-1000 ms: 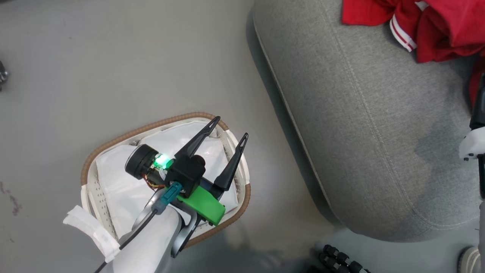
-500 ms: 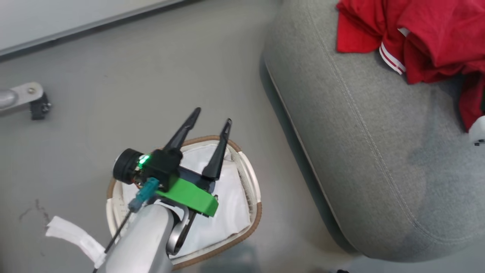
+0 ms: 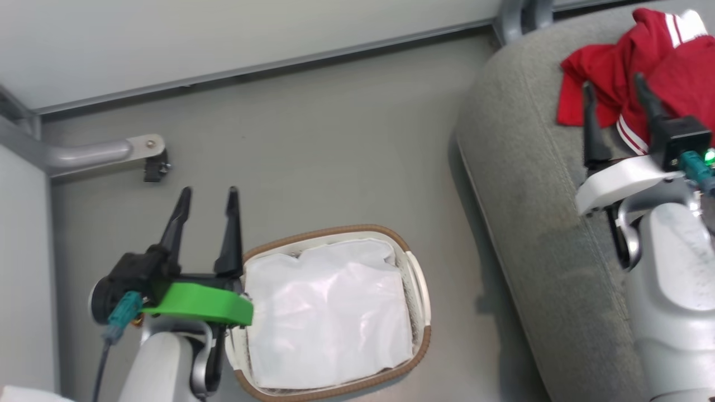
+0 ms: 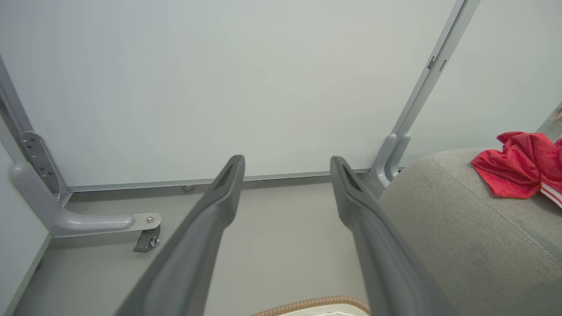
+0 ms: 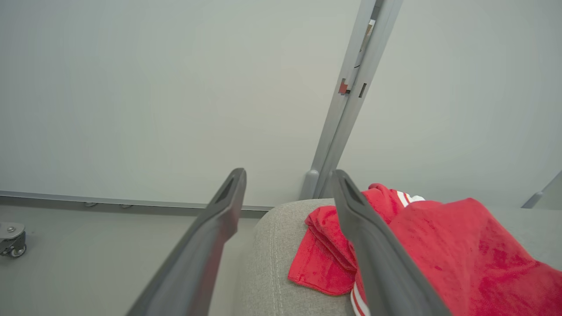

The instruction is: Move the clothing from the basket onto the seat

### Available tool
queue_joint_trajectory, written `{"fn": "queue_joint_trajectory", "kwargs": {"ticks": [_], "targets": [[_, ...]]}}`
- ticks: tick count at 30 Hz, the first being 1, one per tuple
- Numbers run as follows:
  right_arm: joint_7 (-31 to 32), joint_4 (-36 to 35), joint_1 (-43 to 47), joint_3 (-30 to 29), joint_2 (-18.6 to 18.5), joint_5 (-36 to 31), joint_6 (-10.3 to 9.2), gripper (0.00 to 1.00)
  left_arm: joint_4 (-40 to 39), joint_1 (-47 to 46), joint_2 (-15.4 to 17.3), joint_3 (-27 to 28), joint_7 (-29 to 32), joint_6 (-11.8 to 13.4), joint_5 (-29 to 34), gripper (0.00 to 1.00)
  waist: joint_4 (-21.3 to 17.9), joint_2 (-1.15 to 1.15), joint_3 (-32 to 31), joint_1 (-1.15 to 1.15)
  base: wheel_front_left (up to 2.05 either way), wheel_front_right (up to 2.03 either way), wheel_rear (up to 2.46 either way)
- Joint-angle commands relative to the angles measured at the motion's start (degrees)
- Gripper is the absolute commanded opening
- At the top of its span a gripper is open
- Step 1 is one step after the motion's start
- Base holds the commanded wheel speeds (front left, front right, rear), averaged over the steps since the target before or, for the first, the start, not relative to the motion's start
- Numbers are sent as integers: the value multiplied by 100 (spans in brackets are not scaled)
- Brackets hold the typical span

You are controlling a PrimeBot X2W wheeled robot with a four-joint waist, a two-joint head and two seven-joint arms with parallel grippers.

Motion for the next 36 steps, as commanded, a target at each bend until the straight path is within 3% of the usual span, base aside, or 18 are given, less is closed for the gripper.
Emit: {"fn": "queue_joint_trajectory", "kwargs": {"ticks": [1, 8, 22, 36], "targets": [[-11, 22, 162, 81, 38, 67, -8, 100, 3, 135, -6, 144, -4, 20, -15, 100, 355, 0, -328, 0, 0, 0, 0], [-11, -179, 722, 389, 339, 335, -8, 100, 29, 602, -38, 663, -4, -2, -225, 100, 601, 0, -574, 0, 0, 0, 0], [-12, -884, 2241, 978, 384, 1067, -8, 100, -96, 1401, -38, 883, -4, 43, -566, 100, 672, 0, -940, 0, 0, 0, 0], [-11, -929, 2429, 961, 387, 1102, -8, 100, -49, 1514, -39, 789, -4, 88, -486, 100, 622, 0, -1025, 0, 0, 0, 0]]}}
